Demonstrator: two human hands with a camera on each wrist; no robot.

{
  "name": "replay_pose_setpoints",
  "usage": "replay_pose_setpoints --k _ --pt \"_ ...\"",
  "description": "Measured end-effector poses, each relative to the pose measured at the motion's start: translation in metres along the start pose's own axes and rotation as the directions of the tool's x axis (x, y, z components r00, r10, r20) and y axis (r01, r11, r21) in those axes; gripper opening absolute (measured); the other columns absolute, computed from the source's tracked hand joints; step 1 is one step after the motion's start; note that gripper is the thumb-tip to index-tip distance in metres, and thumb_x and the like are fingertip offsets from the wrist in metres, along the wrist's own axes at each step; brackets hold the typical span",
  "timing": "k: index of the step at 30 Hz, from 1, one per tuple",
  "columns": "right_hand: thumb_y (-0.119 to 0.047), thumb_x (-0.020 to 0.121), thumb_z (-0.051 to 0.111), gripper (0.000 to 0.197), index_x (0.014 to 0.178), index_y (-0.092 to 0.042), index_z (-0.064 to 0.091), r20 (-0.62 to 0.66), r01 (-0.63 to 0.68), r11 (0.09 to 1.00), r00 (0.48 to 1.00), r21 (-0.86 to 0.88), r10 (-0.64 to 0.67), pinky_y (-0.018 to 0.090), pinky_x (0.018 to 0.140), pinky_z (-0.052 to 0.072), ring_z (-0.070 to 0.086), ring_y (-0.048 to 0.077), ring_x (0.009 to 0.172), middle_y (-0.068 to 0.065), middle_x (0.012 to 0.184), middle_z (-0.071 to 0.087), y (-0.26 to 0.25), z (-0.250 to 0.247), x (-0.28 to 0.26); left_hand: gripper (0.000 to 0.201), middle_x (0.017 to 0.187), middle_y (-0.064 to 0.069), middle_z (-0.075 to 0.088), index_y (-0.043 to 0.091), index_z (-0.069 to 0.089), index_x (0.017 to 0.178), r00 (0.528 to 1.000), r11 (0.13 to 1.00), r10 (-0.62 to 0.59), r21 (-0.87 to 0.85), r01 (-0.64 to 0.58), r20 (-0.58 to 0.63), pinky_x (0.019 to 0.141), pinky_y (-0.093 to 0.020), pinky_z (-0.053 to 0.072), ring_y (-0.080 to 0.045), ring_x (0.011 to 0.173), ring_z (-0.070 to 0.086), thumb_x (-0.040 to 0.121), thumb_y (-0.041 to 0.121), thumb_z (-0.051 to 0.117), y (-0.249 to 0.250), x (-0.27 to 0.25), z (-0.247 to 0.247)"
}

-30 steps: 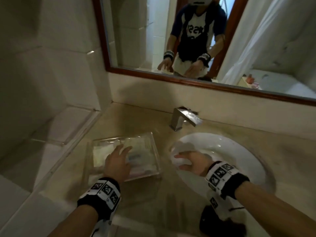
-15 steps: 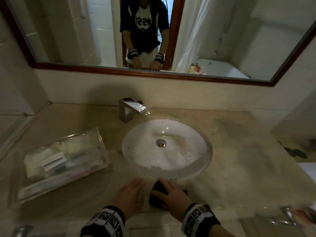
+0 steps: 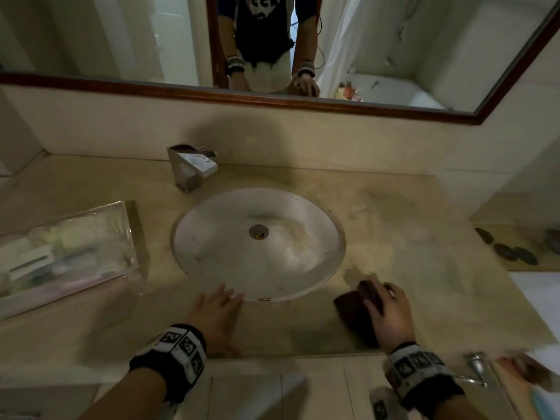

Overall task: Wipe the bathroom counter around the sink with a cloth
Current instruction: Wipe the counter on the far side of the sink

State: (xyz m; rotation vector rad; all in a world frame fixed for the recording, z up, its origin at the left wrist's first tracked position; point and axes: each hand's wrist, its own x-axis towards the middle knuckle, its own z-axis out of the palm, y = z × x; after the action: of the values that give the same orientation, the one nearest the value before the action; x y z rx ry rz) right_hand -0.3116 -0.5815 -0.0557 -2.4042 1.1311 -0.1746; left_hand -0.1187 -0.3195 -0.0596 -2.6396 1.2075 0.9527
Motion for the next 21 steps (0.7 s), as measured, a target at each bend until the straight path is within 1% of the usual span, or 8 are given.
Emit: replay_pose_setpoints --k 2,4,6,9,12,14,16,21 --pt "-0.039 0.093 0.047 0.054 0.139 -0.012 0.041 0.050 -0.012 1.000 0.999 -0.027 0.013 0.041 0.110 0.027 0.036 0.041 0.129 0.024 0.144 0.036 0.009 0.003 0.001 0.111 0.160 0.004 -0.001 0.027 -0.002 0.151 1.000 1.000 0.016 0.019 -0.017 0.011 0.120 -0.043 0.001 -0.017 0.149 -0.006 0.072 0.058 0.069 -0.002 -0.002 -0.003" --pt "-0.076 0.081 0.013 0.083 0.143 -0.024 0.031 0.125 0.124 0.989 0.986 -0.077 -0.114 0.047 0.112 0.022 0.026 0.034 0.139 0.012 0.153 0.026 0.016 0.011 -0.002 0.110 0.160 0.006 0.000 0.028 -0.002 0.151 1.000 0.999 0.027 0.028 -0.027 0.009 0.120 -0.042 0.002 -0.016 0.149 -0.005 0.072 0.059 0.068 -0.004 -0.001 -0.004" --pt "-0.084 0.065 -0.006 0.082 0.138 -0.050 0.011 0.235 0.252 0.950 0.950 -0.183 -0.207 0.052 0.115 0.008 -0.004 0.014 0.143 -0.016 0.152 -0.003 0.023 0.013 -0.004 0.108 0.160 0.007 0.002 0.029 0.000 0.151 0.999 0.998 0.043 0.050 -0.043 0.014 0.120 -0.042 0.002 -0.014 0.149 -0.002 0.072 0.058 0.068 -0.006 -0.001 -0.008" --pt "-0.089 0.063 -0.001 0.077 0.133 -0.058 0.003 0.302 0.335 0.929 0.912 -0.159 -0.277 0.051 0.117 0.003 -0.013 0.008 0.139 -0.020 0.148 -0.012 0.034 0.010 -0.001 0.105 0.160 0.011 0.004 0.032 0.003 0.150 0.997 0.996 0.067 0.062 -0.069 0.044 0.121 -0.044 -0.001 -0.011 0.149 -0.001 0.072 0.055 0.070 -0.014 0.002 -0.014" --pt "-0.063 0.080 0.032 0.057 0.135 -0.059 0.020 0.191 0.282 0.955 0.946 -0.089 -0.262 0.053 0.116 0.018 0.007 0.023 0.142 -0.007 0.152 0.013 0.035 0.022 -0.007 0.105 0.160 0.013 0.006 0.035 0.004 0.150 0.995 0.995 0.085 0.050 -0.088 0.052 0.120 -0.047 -0.004 -0.010 0.149 -0.001 0.070 0.056 0.071 -0.019 0.005 -0.016" --pt "-0.039 0.082 0.046 0.051 0.133 -0.038 0.042 0.040 0.196 0.979 0.980 -0.060 -0.193 0.061 0.108 0.028 0.024 0.038 0.138 0.009 0.149 0.034 0.018 0.045 -0.021 0.106 0.159 0.013 0.008 0.035 0.006 0.149 0.994 0.994 0.098 0.049 -0.100 0.040 0.120 -0.047 -0.005 -0.009 0.148 0.001 0.069 0.057 0.071 -0.022 0.007 -0.013" --pt "-0.024 0.077 0.052 0.051 0.128 -0.026 0.049 -0.066 0.155 0.982 0.985 -0.105 -0.162 0.064 0.098 0.039 0.030 0.039 0.129 0.021 0.138 0.047 -0.010 0.070 -0.034 0.106 0.159 0.013 0.011 0.035 0.008 0.149 0.994 0.993 0.109 0.035 -0.110 0.028 0.120 -0.046 -0.005 -0.009 0.148 0.004 0.068 0.058 0.071 -0.023 0.008 -0.013" --pt "-0.012 0.065 0.078 0.060 0.118 -0.026 0.055 0.044 0.119 0.982 0.993 -0.150 -0.113 0.054 0.093 0.047 0.044 0.040 0.123 0.016 0.129 0.057 -0.104 0.110 -0.019 0.107 0.158 0.014 0.015 0.037 0.010 0.149 0.990 0.991 0.134 0.010 -0.134 0.036 0.119 -0.045 -0.005 -0.008 0.147 0.009 0.065 0.060 0.072 -0.028 0.012 -0.013"
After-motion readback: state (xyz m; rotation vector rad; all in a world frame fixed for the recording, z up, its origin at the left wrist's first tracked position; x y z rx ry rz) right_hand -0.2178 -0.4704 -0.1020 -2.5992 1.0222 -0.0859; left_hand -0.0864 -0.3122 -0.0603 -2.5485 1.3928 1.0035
